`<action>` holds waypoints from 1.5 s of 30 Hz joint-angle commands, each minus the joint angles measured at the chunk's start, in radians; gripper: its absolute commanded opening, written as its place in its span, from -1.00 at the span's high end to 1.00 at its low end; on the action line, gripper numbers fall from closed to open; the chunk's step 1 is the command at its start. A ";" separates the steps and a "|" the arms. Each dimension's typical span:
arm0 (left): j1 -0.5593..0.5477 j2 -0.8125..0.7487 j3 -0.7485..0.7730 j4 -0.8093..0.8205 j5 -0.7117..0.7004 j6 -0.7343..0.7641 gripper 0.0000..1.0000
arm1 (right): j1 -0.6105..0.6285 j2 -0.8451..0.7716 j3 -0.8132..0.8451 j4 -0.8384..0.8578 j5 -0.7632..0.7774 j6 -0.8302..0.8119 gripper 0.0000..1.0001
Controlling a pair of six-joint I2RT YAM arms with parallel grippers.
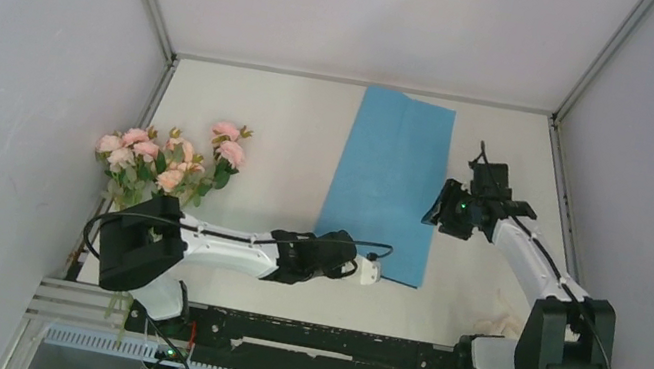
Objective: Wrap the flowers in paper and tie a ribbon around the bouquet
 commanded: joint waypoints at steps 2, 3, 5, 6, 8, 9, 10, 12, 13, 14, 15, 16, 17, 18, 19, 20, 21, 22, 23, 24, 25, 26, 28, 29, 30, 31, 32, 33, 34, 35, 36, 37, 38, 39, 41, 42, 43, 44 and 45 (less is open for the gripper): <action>0.078 -0.084 0.049 0.056 -0.033 -0.102 1.00 | -0.127 -0.133 -0.116 0.062 -0.137 0.032 -0.23; 0.086 -0.091 0.049 0.056 -0.018 -0.112 1.00 | -0.149 -0.147 -0.142 0.080 -0.181 0.043 -0.24; 0.103 -0.100 0.047 0.055 -0.001 -0.127 1.00 | -0.207 -0.163 -0.196 0.103 -0.244 0.069 -0.33; 0.108 -0.102 0.045 0.055 0.000 -0.135 1.00 | -0.230 -0.163 -0.213 0.104 -0.261 0.086 -0.35; 0.115 -0.106 0.046 0.050 0.010 -0.152 1.00 | -0.256 -0.152 -0.248 0.116 -0.293 0.102 -0.39; 0.120 -0.109 0.047 0.047 0.020 -0.159 1.00 | -0.259 -0.144 -0.262 0.127 -0.310 0.107 -0.39; 0.124 -0.112 0.048 0.043 0.030 -0.165 1.00 | -0.260 -0.136 -0.275 0.140 -0.332 0.109 -0.39; 0.132 -0.121 0.049 0.036 0.047 -0.173 1.00 | -0.260 -0.118 -0.300 0.173 -0.375 0.129 -0.39; 0.135 -0.124 0.049 0.035 0.050 -0.174 1.00 | -0.259 -0.112 -0.310 0.193 -0.389 0.143 -0.39; 0.137 -0.125 0.049 0.035 0.050 -0.175 1.00 | -0.257 -0.107 -0.319 0.215 -0.402 0.156 -0.39; 0.138 -0.126 0.050 0.034 0.050 -0.176 1.00 | -0.253 -0.102 -0.326 0.233 -0.417 0.172 -0.39; 0.140 -0.127 0.051 0.035 0.051 -0.176 1.00 | -0.249 -0.096 -0.331 0.250 -0.433 0.182 -0.39; 0.140 -0.127 0.052 0.034 0.051 -0.177 1.00 | -0.242 -0.088 -0.333 0.255 -0.442 0.186 -0.39; 0.140 -0.126 0.052 0.033 0.052 -0.177 1.00 | -0.237 -0.082 -0.332 0.249 -0.439 0.185 -0.39; 0.140 -0.126 0.052 0.032 0.055 -0.177 1.00 | -0.232 -0.081 -0.332 0.237 -0.428 0.177 -0.39; 0.140 -0.125 0.052 0.032 0.056 -0.177 1.00 | -0.230 -0.082 -0.332 0.221 -0.411 0.168 -0.39; 0.140 -0.124 0.051 0.030 0.056 -0.179 1.00 | -0.229 -0.084 -0.333 0.206 -0.394 0.159 -0.39; 0.140 -0.124 0.051 0.032 0.055 -0.181 1.00 | -0.230 -0.087 -0.337 0.198 -0.387 0.153 -0.40; 0.140 -0.123 0.051 0.031 0.056 -0.181 1.00 | -0.229 -0.087 -0.344 0.197 -0.390 0.152 -0.40; 0.140 -0.123 0.052 0.031 0.056 -0.181 1.00 | -0.227 -0.084 -0.350 0.197 -0.411 0.152 -0.40; 0.140 -0.121 0.052 0.030 0.055 -0.181 1.00 | -0.224 -0.077 -0.357 0.192 -0.429 0.149 -0.41; 0.140 -0.121 0.054 0.030 0.056 -0.181 1.00 | -0.220 -0.068 -0.361 0.181 -0.443 0.140 -0.42; 0.140 -0.122 0.054 0.029 0.057 -0.182 1.00 | -0.212 -0.056 -0.363 0.155 -0.448 0.123 -0.43; 0.141 -0.122 0.054 0.029 0.058 -0.184 1.00 | -0.207 -0.053 -0.366 0.155 -0.448 0.125 -0.43; 0.140 -0.121 0.054 0.029 0.059 -0.185 1.00 | -0.201 -0.048 -0.371 0.159 -0.453 0.130 -0.43; 0.140 -0.120 0.055 0.029 0.061 -0.186 1.00 | -0.196 -0.041 -0.374 0.164 -0.466 0.133 -0.43; 0.140 -0.118 0.055 0.029 0.064 -0.187 1.00 | -0.193 -0.035 -0.377 0.172 -0.483 0.138 -0.42; 0.141 -0.117 0.054 0.029 0.065 -0.187 1.00 | -0.190 -0.031 -0.381 0.185 -0.497 0.146 -0.37; 0.142 -0.116 0.055 0.028 0.066 -0.187 1.00 | -0.189 -0.029 -0.386 0.207 -0.507 0.156 -0.29; 0.141 -0.114 0.055 0.027 0.066 -0.187 1.00 | -0.187 -0.028 -0.390 0.226 -0.513 0.168 -0.15; 0.140 -0.114 0.054 0.027 0.066 -0.187 1.00 | -0.185 -0.028 -0.393 0.243 -0.524 0.179 -0.02; 0.142 -0.116 0.053 0.026 0.066 -0.187 1.00 | -0.183 -0.028 -0.395 0.261 -0.545 0.190 0.18; 0.142 -0.118 0.052 0.026 0.067 -0.185 1.00 | -0.180 -0.029 -0.396 0.273 -0.565 0.202 0.38; 0.143 -0.121 0.050 0.025 0.069 -0.182 1.00 | -0.178 -0.032 -0.395 0.289 -0.583 0.214 0.55; 0.147 -0.128 0.048 0.018 0.076 -0.174 1.00 | -0.176 -0.058 -0.395 0.319 -0.603 0.249 0.85; 0.154 -0.136 0.049 0.009 0.086 -0.161 1.00 | -0.177 -0.076 -0.395 0.336 -0.607 0.282 1.00; 0.163 -0.145 0.050 -0.004 0.104 -0.140 1.00 | -0.154 -0.099 -0.393 0.355 -0.609 0.312 1.00; 0.177 -0.157 0.052 -0.023 0.125 -0.114 1.00 | -0.140 -0.122 -0.391 0.373 -0.608 0.343 1.00; 0.195 -0.171 0.054 -0.053 0.151 -0.093 1.00 | -0.124 -0.147 -0.388 0.399 -0.603 0.379 1.00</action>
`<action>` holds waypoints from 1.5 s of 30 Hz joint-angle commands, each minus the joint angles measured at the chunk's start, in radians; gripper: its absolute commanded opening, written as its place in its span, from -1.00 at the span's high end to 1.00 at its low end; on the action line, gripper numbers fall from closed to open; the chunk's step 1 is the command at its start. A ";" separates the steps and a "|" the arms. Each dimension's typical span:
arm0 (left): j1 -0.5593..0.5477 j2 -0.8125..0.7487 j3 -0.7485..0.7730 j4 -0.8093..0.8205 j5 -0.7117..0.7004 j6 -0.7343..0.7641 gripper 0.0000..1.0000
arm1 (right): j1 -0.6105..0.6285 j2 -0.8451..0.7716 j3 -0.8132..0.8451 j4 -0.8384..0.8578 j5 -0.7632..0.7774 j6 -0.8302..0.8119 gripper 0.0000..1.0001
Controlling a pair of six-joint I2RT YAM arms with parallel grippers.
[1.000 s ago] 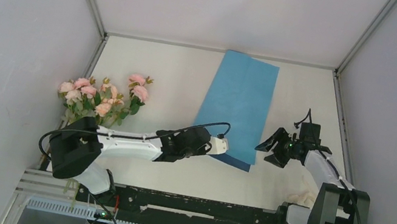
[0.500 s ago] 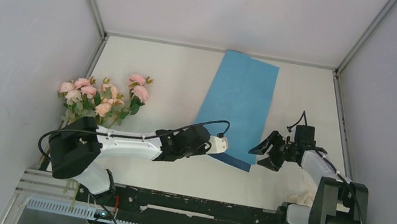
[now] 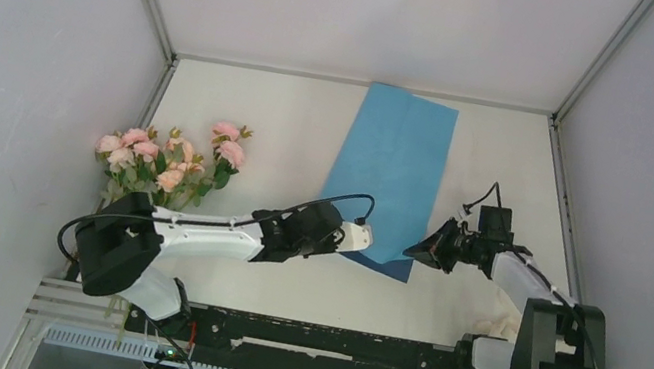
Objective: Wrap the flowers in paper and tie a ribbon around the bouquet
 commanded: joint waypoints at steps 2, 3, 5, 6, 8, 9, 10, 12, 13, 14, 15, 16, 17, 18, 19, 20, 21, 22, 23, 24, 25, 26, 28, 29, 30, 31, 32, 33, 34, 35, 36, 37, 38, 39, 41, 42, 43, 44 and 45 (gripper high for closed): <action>0.091 -0.115 0.064 -0.104 0.149 0.089 0.42 | 0.087 -0.142 0.021 0.190 -0.012 0.215 1.00; 0.112 -0.138 0.072 -0.135 0.189 0.105 -0.10 | 0.120 -0.162 0.028 0.219 0.012 0.255 1.00; 0.128 -0.188 0.084 -0.180 0.234 0.144 -0.84 | 0.172 -0.182 0.062 0.267 0.067 0.313 1.00; 0.129 -0.215 0.087 -0.192 0.238 0.163 -0.97 | 0.198 -0.184 0.091 0.280 0.091 0.334 1.00; 0.132 -0.269 0.093 -0.197 0.288 0.178 -1.00 | 0.246 -0.175 0.155 0.302 0.153 0.367 1.00; 0.141 -0.285 0.105 -0.209 0.320 0.171 -0.99 | 0.270 -0.167 0.195 0.302 0.178 0.376 1.00; 0.157 -0.292 0.133 -0.238 0.366 0.154 -0.99 | 0.290 -0.150 0.235 0.302 0.202 0.381 1.00; 0.203 -0.291 0.187 -0.272 0.464 0.088 -1.00 | 0.332 -0.119 0.321 0.303 0.247 0.383 1.00; 0.230 -0.293 0.202 -0.267 0.518 0.054 -1.00 | 0.355 -0.104 0.372 0.300 0.269 0.379 1.00; 0.253 -0.297 0.208 -0.250 0.570 0.007 -1.00 | 0.377 -0.087 0.410 0.295 0.290 0.371 1.00; 0.271 -0.301 0.208 -0.223 0.591 -0.016 -1.00 | 0.405 -0.072 0.445 0.288 0.307 0.363 1.00; 0.274 -0.300 0.204 -0.184 0.586 -0.027 -0.99 | 0.425 -0.053 0.478 0.278 0.317 0.354 1.00; 0.274 -0.295 0.202 -0.154 0.570 -0.039 -1.00 | 0.439 -0.039 0.506 0.271 0.323 0.347 1.00; 0.274 -0.287 0.201 -0.119 0.539 -0.052 -1.00 | 0.452 -0.024 0.526 0.267 0.325 0.343 1.00; 0.275 -0.275 0.201 -0.083 0.486 -0.075 -1.00 | 0.463 -0.014 0.542 0.265 0.323 0.342 1.00; 0.279 -0.261 0.204 -0.052 0.439 -0.097 -1.00 | 0.469 -0.008 0.554 0.266 0.322 0.343 1.00; 0.289 -0.246 0.211 -0.031 0.406 -0.116 -1.00 | 0.476 -0.003 0.562 0.261 0.320 0.340 1.00; 0.303 -0.235 0.218 -0.020 0.401 -0.138 -0.99 | 0.479 0.000 0.569 0.256 0.321 0.338 1.00; 0.318 -0.226 0.223 -0.007 0.408 -0.160 -1.00 | 0.484 0.000 0.574 0.249 0.322 0.332 1.00; 0.328 -0.219 0.223 0.009 0.414 -0.184 -1.00 | 0.486 0.003 0.581 0.241 0.321 0.325 1.00; 0.333 -0.213 0.222 0.024 0.416 -0.202 -1.00 | 0.489 0.007 0.587 0.233 0.318 0.317 1.00; 0.336 -0.207 0.219 0.037 0.419 -0.214 -0.98 | 0.490 0.012 0.591 0.227 0.312 0.308 1.00; 0.338 -0.189 0.219 0.050 0.429 -0.241 -0.81 | 0.493 0.017 0.596 0.226 0.298 0.299 1.00; 0.339 -0.179 0.221 0.050 0.440 -0.256 -0.60 | 0.494 0.019 0.599 0.225 0.296 0.293 1.00; 0.339 -0.169 0.225 0.051 0.447 -0.271 -0.33 | 0.493 0.020 0.603 0.219 0.295 0.285 1.00; 0.342 -0.161 0.229 0.048 0.452 -0.282 -0.04 | 0.492 0.022 0.611 0.206 0.294 0.272 1.00; 0.348 -0.155 0.232 0.046 0.457 -0.294 0.35 | 0.493 0.025 0.623 0.191 0.293 0.254 1.00; 0.357 -0.154 0.236 0.043 0.465 -0.309 0.76 | 0.492 0.028 0.634 0.169 0.288 0.232 1.00; 0.371 -0.153 0.238 0.044 0.465 -0.335 0.94 | 0.492 0.031 0.653 0.140 0.281 0.201 1.00; 0.390 -0.156 0.239 0.044 0.469 -0.359 0.99 | 0.491 0.037 0.680 0.099 0.278 0.147 0.92; 0.414 -0.160 0.237 0.050 0.465 -0.392 1.00 | 0.491 0.042 0.709 0.038 0.288 0.094 0.74; 0.442 -0.167 0.230 0.061 0.453 -0.437 1.00 | 0.491 0.043 0.754 -0.022 0.312 0.037 0.55; 0.476 -0.178 0.218 0.080 0.442 -0.486 1.00 | 0.487 0.042 0.779 -0.083 0.348 -0.011 0.39; 0.520 -0.187 0.202 0.105 0.434 -0.547 1.00 | 0.480 0.037 0.797 -0.133 0.383 -0.058 0.23; 0.626 -0.205 0.165 0.171 0.439 -0.703 1.00 | 0.453 0.021 0.807 -0.201 0.443 -0.117 0.00; 0.687 -0.206 0.145 0.197 0.458 -0.772 1.00 | 0.433 0.014 0.803 -0.224 0.461 -0.138 -0.07; 0.744 -0.205 0.125 0.221 0.476 -0.831 1.00 | 0.412 0.008 0.795 -0.244 0.473 -0.151 -0.12; 0.820 -0.201 0.104 0.253 0.495 -0.896 1.00 | 0.386 0.008 0.784 -0.263 0.484 -0.162 -0.17; 0.874 -0.196 0.077 0.280 0.510 -0.965 1.00 | 0.358 0.012 0.768 -0.271 0.496 -0.171 -0.21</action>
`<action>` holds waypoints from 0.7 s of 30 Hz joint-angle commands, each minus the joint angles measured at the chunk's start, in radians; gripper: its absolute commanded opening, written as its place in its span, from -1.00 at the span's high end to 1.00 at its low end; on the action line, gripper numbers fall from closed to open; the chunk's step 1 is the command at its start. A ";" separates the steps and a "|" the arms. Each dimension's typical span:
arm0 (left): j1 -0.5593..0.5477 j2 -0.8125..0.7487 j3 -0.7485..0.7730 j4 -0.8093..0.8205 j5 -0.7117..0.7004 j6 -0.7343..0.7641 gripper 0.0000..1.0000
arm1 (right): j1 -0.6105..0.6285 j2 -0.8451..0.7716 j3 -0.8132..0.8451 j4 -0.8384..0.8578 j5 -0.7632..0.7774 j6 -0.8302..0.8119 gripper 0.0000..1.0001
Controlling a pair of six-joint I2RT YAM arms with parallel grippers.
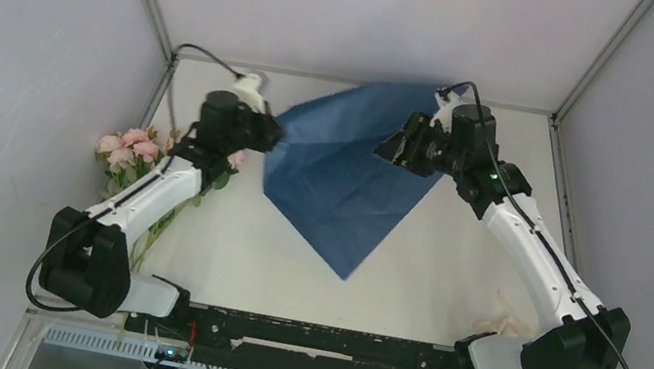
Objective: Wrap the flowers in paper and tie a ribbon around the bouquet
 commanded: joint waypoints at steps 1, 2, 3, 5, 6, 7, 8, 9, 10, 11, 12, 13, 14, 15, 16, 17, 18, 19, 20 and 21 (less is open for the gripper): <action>0.253 -0.027 -0.107 0.204 0.065 -0.405 1.00 | -0.114 -0.011 -0.024 -0.153 0.112 -0.143 -0.24; 0.309 -0.015 -0.137 0.242 0.087 -0.480 1.00 | -0.146 0.008 -0.036 -0.163 0.118 -0.152 -0.28; 0.352 0.007 -0.168 0.280 0.112 -0.547 1.00 | -0.176 0.029 -0.046 -0.166 0.122 -0.157 -0.31; 0.449 0.066 -0.196 0.325 0.166 -0.632 1.00 | -0.239 0.099 -0.058 -0.162 0.128 -0.159 -0.34; 0.476 0.102 -0.194 0.318 0.184 -0.645 1.00 | -0.269 0.133 -0.059 -0.149 0.131 -0.158 -0.35; 0.493 0.135 -0.184 0.299 0.197 -0.646 1.00 | -0.297 0.171 -0.059 -0.133 0.141 -0.154 -0.38; 0.503 0.162 -0.178 0.278 0.199 -0.643 1.00 | -0.323 0.206 -0.059 -0.114 0.148 -0.149 -0.40; 0.510 0.187 -0.175 0.265 0.202 -0.637 1.00 | -0.359 0.245 -0.056 -0.094 0.149 -0.149 -0.40; 0.512 0.205 -0.174 0.253 0.203 -0.632 1.00 | -0.389 0.287 -0.040 -0.082 0.153 -0.149 -0.40; 0.512 0.221 -0.172 0.245 0.204 -0.626 1.00 | -0.414 0.327 -0.015 -0.085 0.160 -0.152 -0.40; 0.513 0.231 -0.169 0.236 0.204 -0.621 1.00 | -0.432 0.375 0.018 -0.102 0.165 -0.161 -0.41; 0.513 0.240 -0.162 0.229 0.203 -0.618 1.00 | -0.464 0.420 0.055 -0.128 0.175 -0.169 -0.41; 0.513 0.246 -0.156 0.221 0.203 -0.615 1.00 | -0.481 0.460 0.087 -0.152 0.196 -0.177 -0.41; 0.513 0.247 -0.150 0.216 0.204 -0.608 1.00 | -0.492 0.499 0.117 -0.171 0.223 -0.187 -0.41; 0.513 0.246 -0.148 0.214 0.202 -0.602 1.00 | -0.503 0.533 0.144 -0.190 0.250 -0.194 -0.42; 0.513 0.244 -0.147 0.213 0.199 -0.596 1.00 | -0.516 0.568 0.167 -0.210 0.262 -0.195 -0.42; 0.513 0.241 -0.147 0.208 0.196 -0.590 1.00 | -0.529 0.598 0.185 -0.225 0.252 -0.192 -0.42; 0.513 0.238 -0.146 0.201 0.191 -0.583 1.00 | -0.538 0.625 0.194 -0.230 0.226 -0.187 -0.43; 0.513 0.237 -0.143 0.189 0.188 -0.572 1.00 | -0.543 0.646 0.198 -0.231 0.199 -0.179 -0.45; 0.511 0.236 -0.139 0.176 0.188 -0.563 1.00 | -0.542 0.661 0.199 -0.225 0.174 -0.174 -0.45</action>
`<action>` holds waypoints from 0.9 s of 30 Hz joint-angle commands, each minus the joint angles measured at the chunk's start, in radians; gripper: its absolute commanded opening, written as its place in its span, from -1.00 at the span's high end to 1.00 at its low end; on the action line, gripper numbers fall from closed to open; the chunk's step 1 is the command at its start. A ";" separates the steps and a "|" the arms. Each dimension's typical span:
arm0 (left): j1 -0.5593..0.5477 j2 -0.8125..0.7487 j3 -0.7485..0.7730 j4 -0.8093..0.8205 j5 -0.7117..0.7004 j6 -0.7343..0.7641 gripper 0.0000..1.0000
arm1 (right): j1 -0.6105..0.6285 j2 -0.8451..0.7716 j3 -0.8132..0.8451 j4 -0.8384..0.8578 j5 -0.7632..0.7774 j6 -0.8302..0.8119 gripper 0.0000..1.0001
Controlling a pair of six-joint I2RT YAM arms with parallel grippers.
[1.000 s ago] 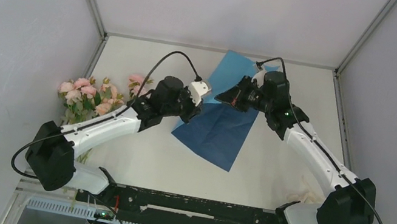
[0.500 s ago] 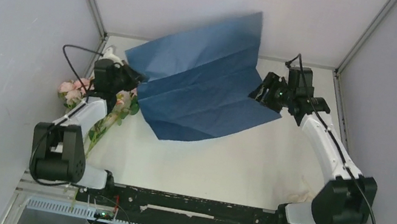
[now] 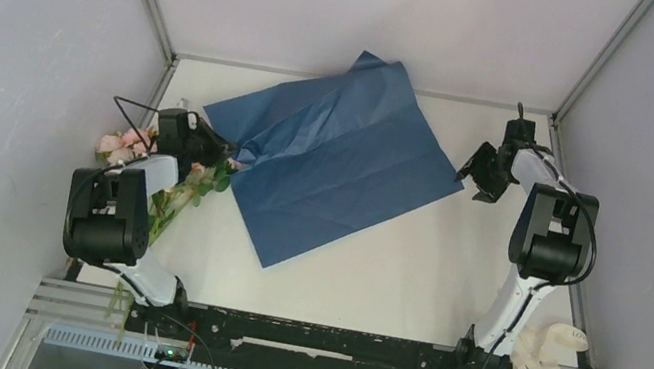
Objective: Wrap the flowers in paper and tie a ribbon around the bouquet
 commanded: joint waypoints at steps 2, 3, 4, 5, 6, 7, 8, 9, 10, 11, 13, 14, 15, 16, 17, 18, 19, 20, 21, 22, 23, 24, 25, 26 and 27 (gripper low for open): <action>-0.004 -0.021 0.037 -0.036 0.019 0.036 1.00 | -0.003 0.067 0.056 -0.017 -0.070 0.000 -0.46; -0.008 -0.020 0.042 -0.041 0.025 0.040 1.00 | 0.003 0.078 0.063 -0.015 -0.087 0.006 -0.46; -0.014 -0.020 0.049 -0.045 0.029 0.044 1.00 | 0.008 0.092 0.074 -0.015 -0.108 0.009 -0.46; -0.022 -0.018 0.060 -0.052 0.031 0.051 1.00 | 0.013 0.104 0.086 -0.019 -0.140 0.011 -0.46; -0.034 -0.014 0.073 -0.058 0.037 0.057 1.00 | 0.017 0.112 0.101 -0.023 -0.158 0.012 -0.46; -0.051 -0.010 0.092 -0.070 0.043 0.065 1.00 | 0.018 0.113 0.111 -0.026 -0.167 0.013 -0.45; -0.071 -0.004 0.113 -0.084 0.054 0.071 1.00 | 0.017 0.106 0.115 -0.026 -0.166 0.014 -0.45; -0.097 0.004 0.136 -0.102 0.066 0.080 1.00 | 0.011 0.093 0.117 -0.025 -0.161 0.015 -0.45; -0.122 0.008 0.158 -0.117 0.076 0.085 1.00 | 0.003 0.074 0.114 -0.025 -0.157 0.014 -0.44; -0.152 0.011 0.175 -0.126 0.084 0.089 1.00 | -0.008 0.053 0.109 -0.025 -0.155 0.014 -0.44; -0.214 0.013 0.209 -0.134 0.087 0.098 1.00 | -0.035 -0.009 0.081 -0.024 -0.139 0.010 -0.44; -0.243 0.009 0.221 -0.140 0.083 0.109 1.00 | -0.051 -0.049 0.064 -0.024 -0.123 0.004 -0.44; -0.271 0.006 0.234 -0.147 0.078 0.120 1.00 | -0.065 -0.091 0.043 -0.023 -0.099 -0.003 -0.44; -0.301 0.004 0.244 -0.154 0.074 0.129 1.00 | -0.079 -0.133 0.023 -0.023 -0.074 -0.011 -0.44; -0.326 0.003 0.251 -0.161 0.072 0.132 1.00 | -0.091 -0.188 0.001 -0.023 -0.050 -0.018 -0.44; -0.347 0.005 0.255 -0.167 0.074 0.132 1.00 | -0.102 -0.230 -0.020 -0.023 -0.029 -0.025 -0.44; -0.364 0.004 0.254 -0.169 0.074 0.130 1.00 | -0.108 -0.266 -0.041 -0.022 -0.013 -0.031 -0.43; -0.372 0.006 0.249 -0.170 0.077 0.131 1.00 | -0.110 -0.298 -0.062 -0.020 -0.002 -0.036 -0.43; -0.377 0.009 0.242 -0.172 0.074 0.132 1.00 | -0.107 -0.324 -0.081 -0.010 -0.001 -0.040 -0.43; -0.376 0.010 0.233 -0.176 0.066 0.141 1.00 | -0.096 -0.346 -0.100 -0.005 -0.006 -0.045 -0.42; -0.375 0.012 0.224 -0.181 0.044 0.161 1.00 | -0.081 -0.359 -0.111 -0.002 -0.007 -0.048 -0.41; -0.375 0.014 0.214 -0.212 0.016 0.186 1.00 | -0.062 -0.366 -0.120 -0.003 -0.007 -0.053 -0.40; -0.372 0.017 0.195 -0.221 -0.011 0.207 1.00 | -0.037 -0.367 -0.130 -0.004 -0.006 -0.057 -0.39; -0.371 0.021 0.173 -0.224 -0.035 0.221 1.00 | -0.008 -0.366 -0.135 -0.001 -0.001 -0.059 -0.39; -0.368 0.026 0.153 -0.230 -0.059 0.236 1.00 | 0.026 -0.360 -0.145 -0.001 0.002 -0.060 -0.39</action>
